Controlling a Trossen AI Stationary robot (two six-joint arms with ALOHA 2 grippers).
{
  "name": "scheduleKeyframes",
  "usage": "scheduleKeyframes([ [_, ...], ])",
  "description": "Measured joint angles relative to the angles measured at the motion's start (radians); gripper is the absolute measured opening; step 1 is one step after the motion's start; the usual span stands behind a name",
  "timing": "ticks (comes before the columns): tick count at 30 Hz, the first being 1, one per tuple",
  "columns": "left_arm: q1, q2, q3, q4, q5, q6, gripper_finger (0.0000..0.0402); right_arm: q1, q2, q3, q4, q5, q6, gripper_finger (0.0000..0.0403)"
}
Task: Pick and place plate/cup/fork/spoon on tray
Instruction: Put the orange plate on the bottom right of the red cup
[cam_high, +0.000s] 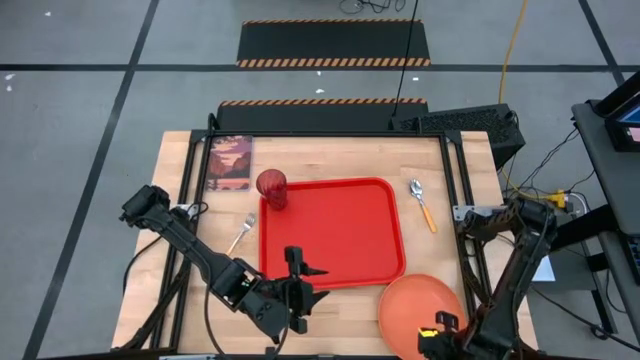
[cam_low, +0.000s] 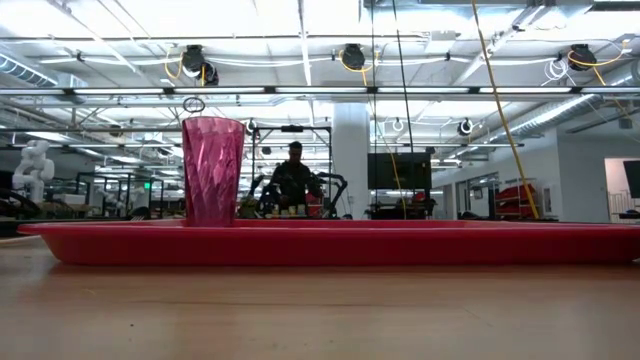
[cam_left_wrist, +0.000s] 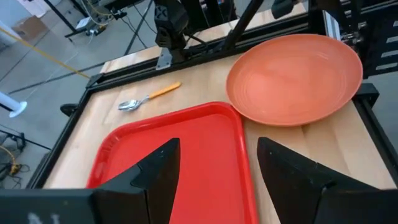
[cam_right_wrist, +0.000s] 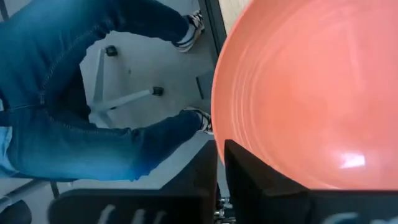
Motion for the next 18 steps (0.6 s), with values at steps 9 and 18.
scheduleKeyframes([
  [9,-0.004,0.000,0.000,-0.016,0.025,-0.016,0.0216,0.041,0.076,0.000,0.028,0.011,-0.029,0.0122],
  [18,0.018,0.000,0.000,-0.014,0.026,-0.012,0.0216,0.068,0.126,-0.001,0.104,0.103,-0.152,0.0145],
])
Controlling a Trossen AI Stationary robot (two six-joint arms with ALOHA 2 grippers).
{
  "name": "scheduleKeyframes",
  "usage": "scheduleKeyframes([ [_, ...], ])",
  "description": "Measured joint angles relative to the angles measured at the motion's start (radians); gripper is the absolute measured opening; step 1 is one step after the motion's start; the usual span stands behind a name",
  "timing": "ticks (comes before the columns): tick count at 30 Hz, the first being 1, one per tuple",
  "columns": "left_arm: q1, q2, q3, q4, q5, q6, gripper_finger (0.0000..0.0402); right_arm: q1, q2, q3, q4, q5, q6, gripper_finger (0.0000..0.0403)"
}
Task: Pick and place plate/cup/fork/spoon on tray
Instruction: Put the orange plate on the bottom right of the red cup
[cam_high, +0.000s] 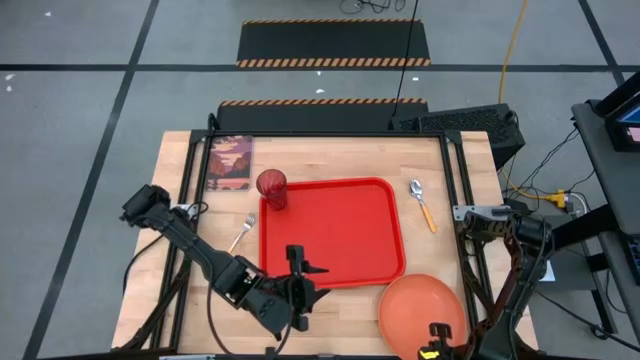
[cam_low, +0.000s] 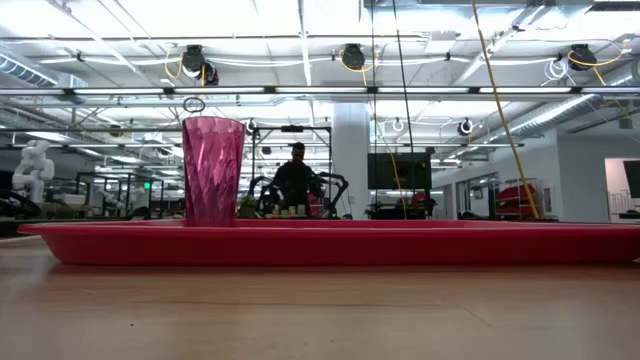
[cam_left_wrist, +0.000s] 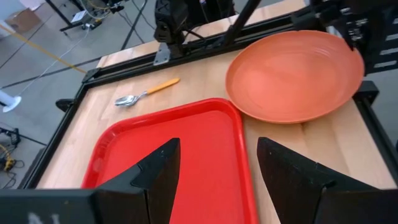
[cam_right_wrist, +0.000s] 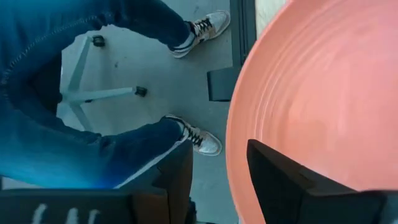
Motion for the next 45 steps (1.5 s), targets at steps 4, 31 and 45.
scheduleKeyframes([
  [4,0.016,0.000,0.000,0.001,0.000,-0.001,0.0216,0.014,-0.001,0.000,0.002,0.054,-0.050,0.0134],
  [31,0.035,0.000,0.000,0.002,0.000,-0.002,0.0216,0.018,-0.002,-0.161,0.176,0.047,-0.069,0.0125],
  [45,0.035,0.000,0.000,0.002,0.000,-0.005,0.0216,0.018,-0.002,-0.161,0.173,0.033,-0.073,0.0031],
])
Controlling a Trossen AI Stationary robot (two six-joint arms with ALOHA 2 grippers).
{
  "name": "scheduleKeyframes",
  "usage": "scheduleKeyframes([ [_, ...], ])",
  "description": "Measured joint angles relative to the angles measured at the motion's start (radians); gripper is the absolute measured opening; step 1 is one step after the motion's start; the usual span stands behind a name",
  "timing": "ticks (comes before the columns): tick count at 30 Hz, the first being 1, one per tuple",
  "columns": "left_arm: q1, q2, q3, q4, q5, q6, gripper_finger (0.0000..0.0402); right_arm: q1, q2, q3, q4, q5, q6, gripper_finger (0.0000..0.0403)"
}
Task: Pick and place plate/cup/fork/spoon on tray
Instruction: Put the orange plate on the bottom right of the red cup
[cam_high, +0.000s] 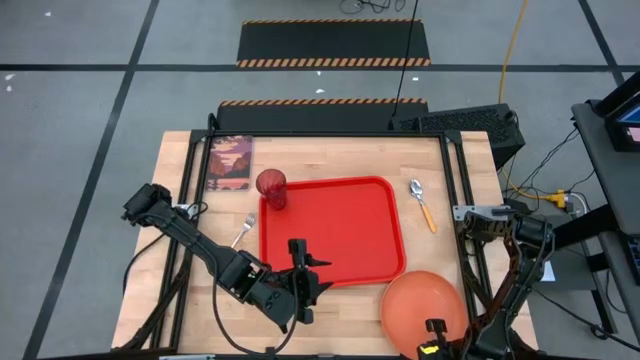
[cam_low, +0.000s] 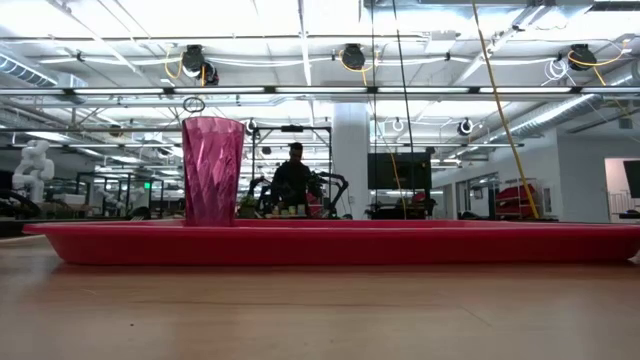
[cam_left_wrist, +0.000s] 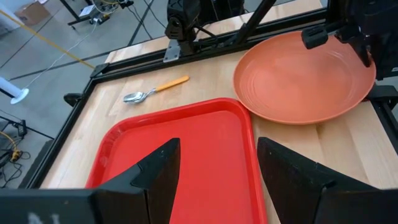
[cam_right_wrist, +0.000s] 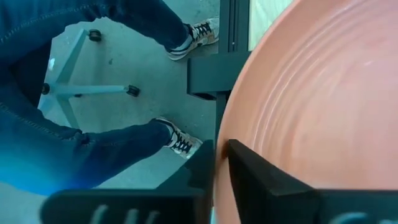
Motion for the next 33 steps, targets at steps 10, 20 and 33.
scheduleKeyframes([
  [10,0.000,0.000,0.000,0.000,0.000,0.000,0.0216,-0.002,-0.011,0.000,-0.004,-0.043,0.041,0.0004],
  [20,0.000,0.000,0.000,0.005,0.000,0.001,0.0216,-0.002,-0.051,0.000,-0.010,-0.053,0.047,0.0001],
  [33,0.000,0.000,0.000,0.004,0.000,0.002,0.0216,-0.002,-0.044,0.000,-0.066,-0.036,0.017,0.0032],
])
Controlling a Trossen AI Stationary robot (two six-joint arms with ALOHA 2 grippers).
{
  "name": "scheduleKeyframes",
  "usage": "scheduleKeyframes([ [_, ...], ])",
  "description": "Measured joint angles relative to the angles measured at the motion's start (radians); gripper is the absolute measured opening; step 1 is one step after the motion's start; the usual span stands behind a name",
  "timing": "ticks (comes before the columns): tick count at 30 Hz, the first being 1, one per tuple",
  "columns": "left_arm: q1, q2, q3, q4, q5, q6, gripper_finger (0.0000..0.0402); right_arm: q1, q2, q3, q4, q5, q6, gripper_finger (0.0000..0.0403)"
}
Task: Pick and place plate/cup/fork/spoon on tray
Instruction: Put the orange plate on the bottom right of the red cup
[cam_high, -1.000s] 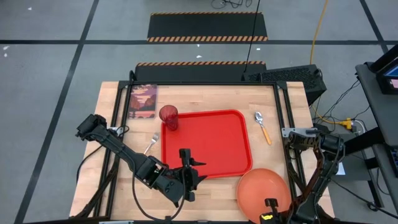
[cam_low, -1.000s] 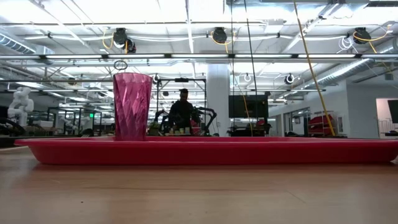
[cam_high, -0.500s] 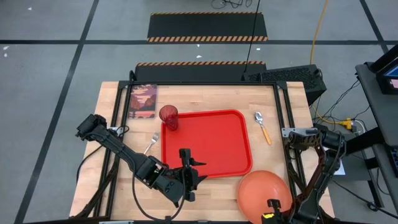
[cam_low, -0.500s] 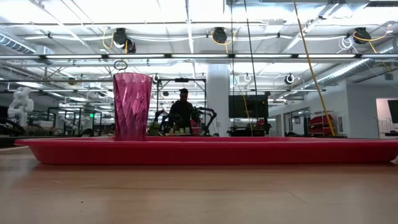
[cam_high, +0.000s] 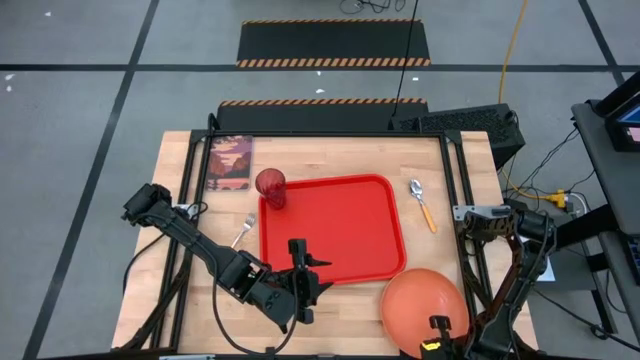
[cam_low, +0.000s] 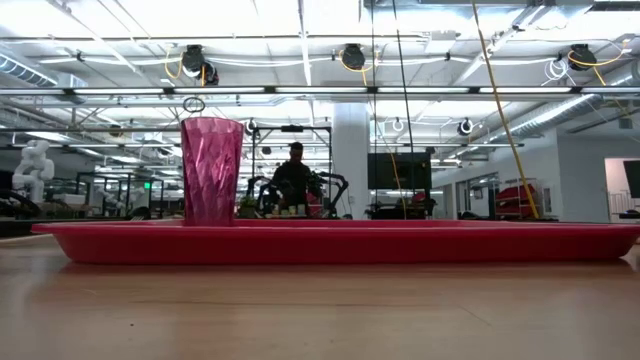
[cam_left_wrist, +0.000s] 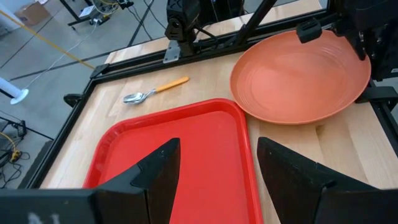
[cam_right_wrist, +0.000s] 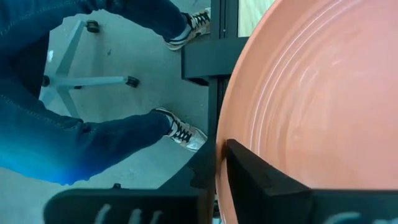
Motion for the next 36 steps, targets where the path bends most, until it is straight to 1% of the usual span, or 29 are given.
scheduleKeyframes([
  [6,-0.001,0.000,0.000,0.000,0.003,0.000,0.0216,0.000,0.004,0.000,-0.024,0.006,0.041,0.0086],
  [10,-0.004,0.000,0.000,0.000,0.008,0.000,0.0216,0.000,0.004,0.000,-0.024,0.005,0.043,0.0109],
  [16,-0.005,0.000,0.000,0.000,0.009,0.000,0.0216,0.000,0.006,0.000,0.007,0.007,0.053,0.0116],
  [20,-0.005,0.000,0.000,0.000,0.009,0.000,0.0216,0.001,0.037,0.000,0.007,-0.001,0.069,0.0116],
  [25,-0.004,0.000,0.000,0.000,0.009,0.002,0.0216,0.002,0.072,0.001,0.003,0.000,0.035,0.0116],
  [27,-0.004,0.000,0.000,0.000,0.009,0.001,0.0216,-0.002,0.075,0.001,-0.010,0.000,0.040,0.0109],
  [29,-0.004,0.000,0.000,0.000,0.009,0.001,0.0216,-0.003,0.075,0.002,-0.016,-0.001,0.040,0.0093],
  [34,-0.004,0.000,0.000,0.000,0.009,0.002,0.0216,-0.003,0.062,0.003,-0.022,-0.030,0.039,0.0022],
  [36,-0.004,0.000,0.000,0.000,0.009,0.002,0.0216,-0.003,0.056,0.003,-0.026,-0.038,0.048,0.0011],
])
